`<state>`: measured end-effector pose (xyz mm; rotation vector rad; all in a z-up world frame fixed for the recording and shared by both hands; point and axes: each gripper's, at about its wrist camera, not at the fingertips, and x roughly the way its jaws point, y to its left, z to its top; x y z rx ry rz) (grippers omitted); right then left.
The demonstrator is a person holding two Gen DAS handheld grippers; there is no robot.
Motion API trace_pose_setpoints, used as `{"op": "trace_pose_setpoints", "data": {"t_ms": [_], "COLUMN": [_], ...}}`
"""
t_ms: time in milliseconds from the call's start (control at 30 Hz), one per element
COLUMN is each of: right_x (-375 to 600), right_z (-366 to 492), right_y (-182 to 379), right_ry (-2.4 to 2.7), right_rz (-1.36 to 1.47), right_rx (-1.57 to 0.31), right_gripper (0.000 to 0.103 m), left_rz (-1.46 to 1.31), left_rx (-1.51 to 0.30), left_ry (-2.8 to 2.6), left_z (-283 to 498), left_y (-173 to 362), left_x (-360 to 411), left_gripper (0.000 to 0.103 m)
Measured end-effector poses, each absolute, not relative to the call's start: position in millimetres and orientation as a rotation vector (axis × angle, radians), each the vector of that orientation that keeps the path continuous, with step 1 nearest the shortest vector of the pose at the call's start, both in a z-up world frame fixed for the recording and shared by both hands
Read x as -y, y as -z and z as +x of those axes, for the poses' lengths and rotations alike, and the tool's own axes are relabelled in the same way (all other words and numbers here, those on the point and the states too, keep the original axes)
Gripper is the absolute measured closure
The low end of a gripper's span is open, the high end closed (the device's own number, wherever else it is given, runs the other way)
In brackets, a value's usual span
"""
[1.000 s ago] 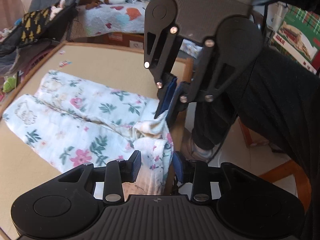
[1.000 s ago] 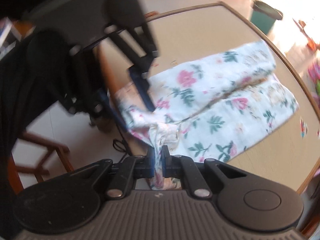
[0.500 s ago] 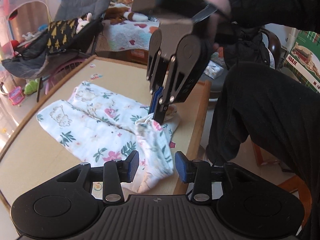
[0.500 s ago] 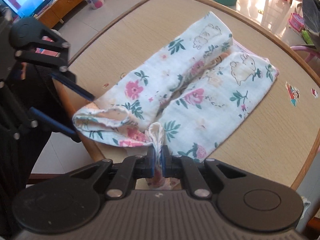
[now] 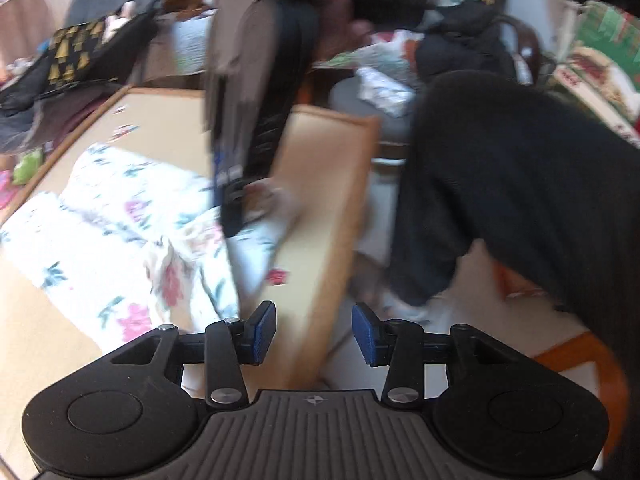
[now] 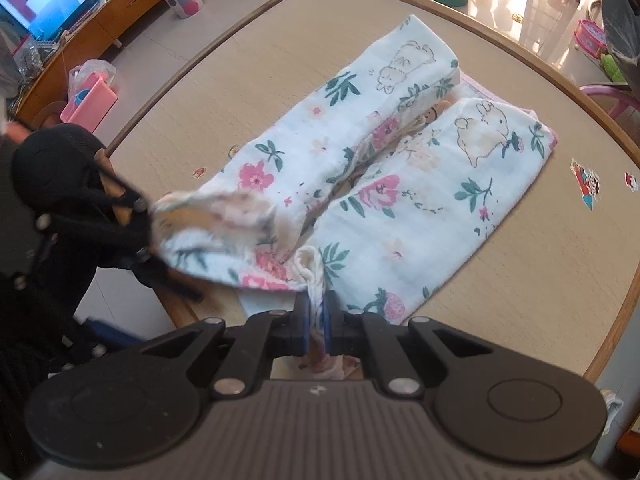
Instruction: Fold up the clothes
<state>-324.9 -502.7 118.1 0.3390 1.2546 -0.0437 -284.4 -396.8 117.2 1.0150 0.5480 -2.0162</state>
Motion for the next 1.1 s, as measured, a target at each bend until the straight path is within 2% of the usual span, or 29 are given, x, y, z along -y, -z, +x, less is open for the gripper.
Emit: {"op": "trace_pose_setpoints", "data": {"t_ms": [200,433,567,700,833,1000,1100], "right_x": [490.0,482.0,478.0,481.4,486.5,468.1,444.1], "right_z": [-320.2,-314.5,-317.4,-330.2,-341.2,-359.2,-358.0], "right_y": [-125.8,-124.4,-125.8,-130.5,-129.6,-163.7,-158.6], "right_ry": [-0.004,0.005,0.019,0.047,0.123,0.120,0.020], "right_rz": [0.217,0.129,0.086,0.059,0.006,0.017,-0.007], "right_rx": [-1.242,-1.255,-1.243,-1.222,-1.244,-1.075,-1.087], "right_gripper": [0.095,0.094,0.091,0.082,0.082,0.082,0.082], "left_rz": [0.921,1.011,1.004,0.994,0.967,0.939,0.934], "left_rx": [-0.542,-0.503,-0.521,-0.545,-0.568,-0.604,-0.615], "left_ry": [1.936,1.879,1.870,1.871,1.864,1.847,1.844], "left_z": [-264.9,-262.4,-256.0,-251.3,-248.9,-249.6,-251.5], "left_y": [-124.5,-115.3,-113.4,-111.5,-112.2,-109.8,-107.5], "left_x": [403.1,407.5,408.9,407.3,403.3,403.8,404.2], "left_gripper": [0.058,0.058,0.058,0.058,0.058,0.058,0.054]}}
